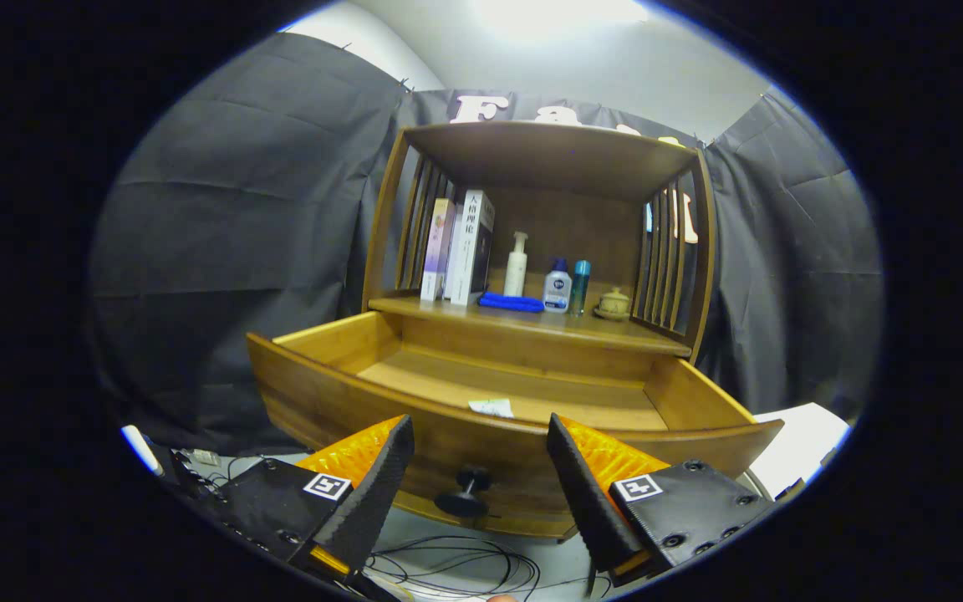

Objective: Pull open the drawer, take out the items inside it, and place them on the countertop above the cabinet.

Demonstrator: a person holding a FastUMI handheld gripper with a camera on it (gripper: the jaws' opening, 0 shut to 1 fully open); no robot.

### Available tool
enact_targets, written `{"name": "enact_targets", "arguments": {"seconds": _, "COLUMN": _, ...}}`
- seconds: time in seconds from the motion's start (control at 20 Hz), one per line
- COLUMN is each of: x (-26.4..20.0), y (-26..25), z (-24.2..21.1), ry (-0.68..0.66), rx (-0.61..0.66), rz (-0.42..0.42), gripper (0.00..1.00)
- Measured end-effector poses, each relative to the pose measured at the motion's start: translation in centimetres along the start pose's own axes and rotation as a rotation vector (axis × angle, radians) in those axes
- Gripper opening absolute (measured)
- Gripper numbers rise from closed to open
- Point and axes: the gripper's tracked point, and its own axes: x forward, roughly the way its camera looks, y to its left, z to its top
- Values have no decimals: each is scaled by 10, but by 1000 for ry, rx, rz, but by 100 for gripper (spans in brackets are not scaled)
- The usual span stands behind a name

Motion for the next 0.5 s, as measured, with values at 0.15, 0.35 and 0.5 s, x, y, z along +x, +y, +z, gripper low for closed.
{"name": "enact_targets", "arguments": {"seconds": 0.15, "x": 6, "y": -10, "z": 32, "ry": -25, "rx": 1, "rz": 14, "gripper": 98}}
{"name": "enact_targets", "arguments": {"seconds": 0.35, "x": 24, "y": -19, "z": 58, "ry": -5, "rx": 20, "rz": 56, "gripper": 98}}
{"name": "enact_targets", "arguments": {"seconds": 0.5, "x": 41, "y": -22, "z": 74, "ry": 29, "rx": 23, "rz": 115, "gripper": 98}}
